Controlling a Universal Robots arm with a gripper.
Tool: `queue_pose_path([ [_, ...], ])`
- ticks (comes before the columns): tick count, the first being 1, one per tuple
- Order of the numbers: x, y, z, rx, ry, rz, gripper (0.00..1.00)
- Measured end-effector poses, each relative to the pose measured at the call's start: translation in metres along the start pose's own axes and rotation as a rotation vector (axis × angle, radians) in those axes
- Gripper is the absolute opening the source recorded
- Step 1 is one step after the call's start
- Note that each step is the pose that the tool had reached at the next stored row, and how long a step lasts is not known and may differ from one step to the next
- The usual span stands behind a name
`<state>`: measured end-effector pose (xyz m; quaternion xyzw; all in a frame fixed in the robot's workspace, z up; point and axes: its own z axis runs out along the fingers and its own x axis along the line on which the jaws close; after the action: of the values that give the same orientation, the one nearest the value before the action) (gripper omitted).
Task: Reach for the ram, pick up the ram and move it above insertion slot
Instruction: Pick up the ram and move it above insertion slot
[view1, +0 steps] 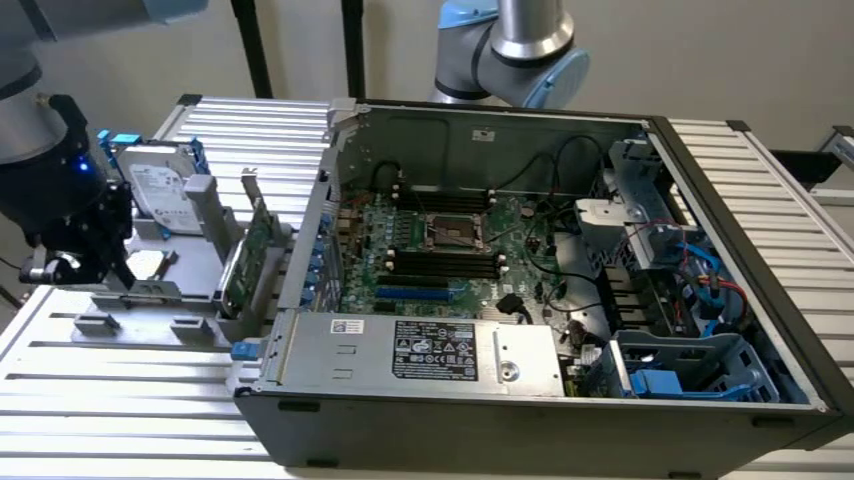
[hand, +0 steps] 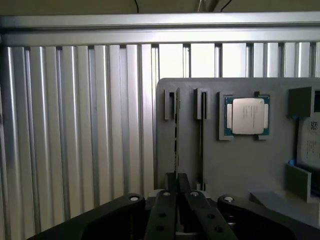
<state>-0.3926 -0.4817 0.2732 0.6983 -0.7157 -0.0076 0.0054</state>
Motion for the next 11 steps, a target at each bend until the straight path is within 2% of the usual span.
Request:
queue_pose_path([
  [4,0.000,-0.0064,-0.0181,-0.0001,-0.0024,-0.004,0.13],
  [11,-0.001,-0.0233,-0.0470,-0.0006,-0.0185,-0.019,0.13],
])
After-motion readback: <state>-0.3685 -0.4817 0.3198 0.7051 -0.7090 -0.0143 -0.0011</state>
